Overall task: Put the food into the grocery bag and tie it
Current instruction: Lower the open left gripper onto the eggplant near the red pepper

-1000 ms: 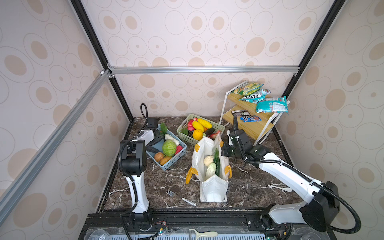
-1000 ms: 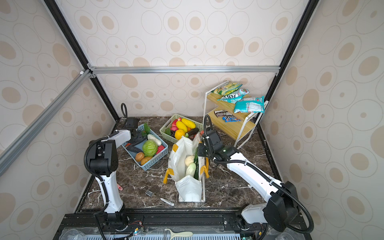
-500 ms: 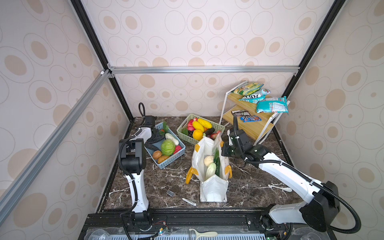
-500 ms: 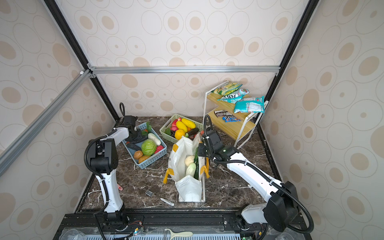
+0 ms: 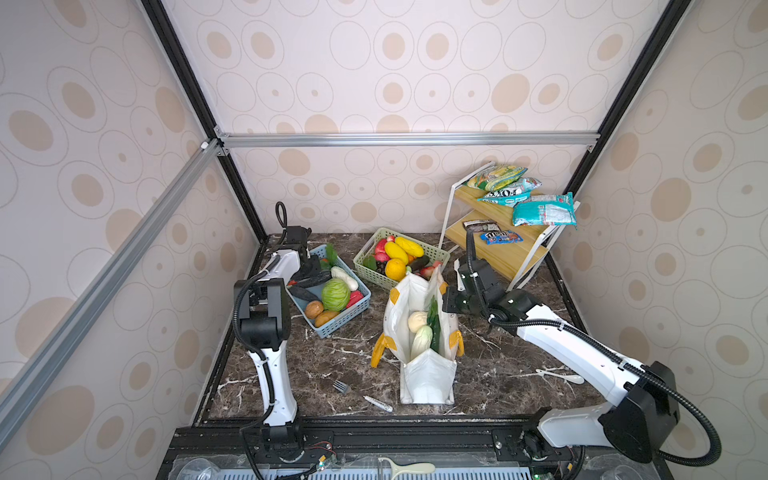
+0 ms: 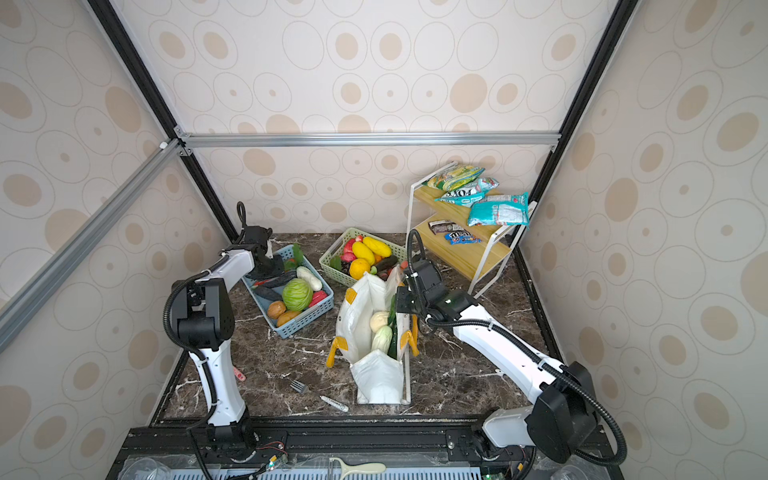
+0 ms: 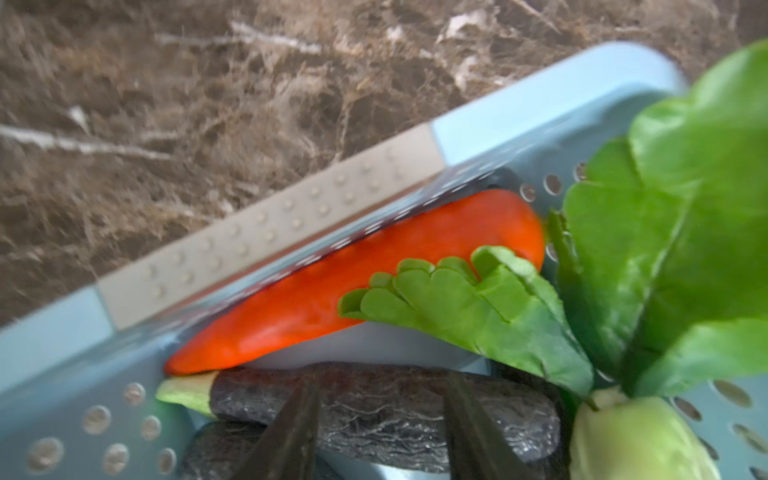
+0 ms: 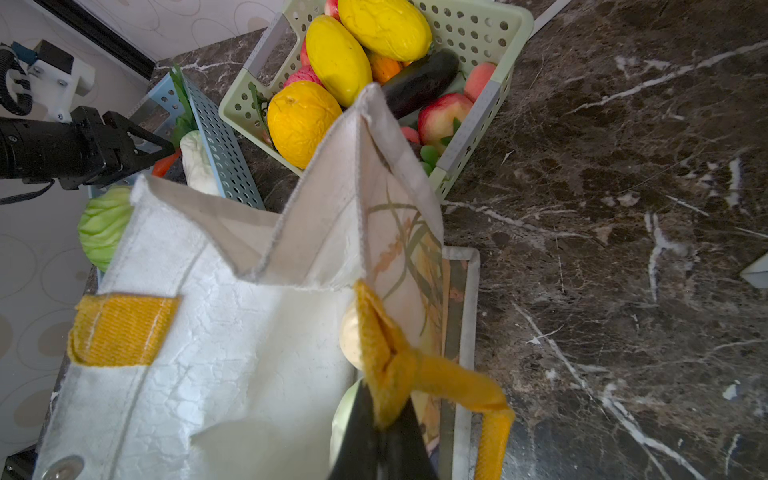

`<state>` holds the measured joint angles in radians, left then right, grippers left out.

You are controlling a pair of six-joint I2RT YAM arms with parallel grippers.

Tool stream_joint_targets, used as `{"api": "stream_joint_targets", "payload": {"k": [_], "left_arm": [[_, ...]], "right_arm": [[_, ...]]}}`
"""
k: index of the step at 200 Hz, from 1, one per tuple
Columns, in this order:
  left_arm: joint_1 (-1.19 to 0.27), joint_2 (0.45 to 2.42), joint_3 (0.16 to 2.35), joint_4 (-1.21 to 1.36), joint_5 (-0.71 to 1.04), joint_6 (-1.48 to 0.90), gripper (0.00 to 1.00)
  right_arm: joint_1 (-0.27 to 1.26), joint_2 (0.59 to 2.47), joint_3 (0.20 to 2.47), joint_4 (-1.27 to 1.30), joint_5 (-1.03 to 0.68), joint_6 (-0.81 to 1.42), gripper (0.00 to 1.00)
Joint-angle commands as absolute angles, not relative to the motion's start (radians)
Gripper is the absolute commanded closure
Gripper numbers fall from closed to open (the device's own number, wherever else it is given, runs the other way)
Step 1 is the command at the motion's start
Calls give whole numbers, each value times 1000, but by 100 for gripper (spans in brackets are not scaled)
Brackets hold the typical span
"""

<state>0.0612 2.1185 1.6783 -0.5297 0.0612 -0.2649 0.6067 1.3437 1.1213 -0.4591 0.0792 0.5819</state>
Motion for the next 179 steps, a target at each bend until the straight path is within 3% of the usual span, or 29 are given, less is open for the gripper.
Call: {"api": "stream_joint_targets", "payload": {"k": [1, 68, 140, 179], "left_arm": [[60, 2091, 1729, -587, 47, -189, 48], [57, 2058, 1738, -643, 27, 87, 56], [51, 2142, 1824, -687, 141, 281, 45], [36, 2189, 1839, -707, 136, 303, 44]], "right_arm": [[612, 1357, 1127, -455, 100, 577, 100], [611, 1392, 1171, -479, 71, 577, 100], [612, 1411, 1210, -539, 52, 588, 100], [611, 1400, 1216, -551, 69, 594, 100]]}}
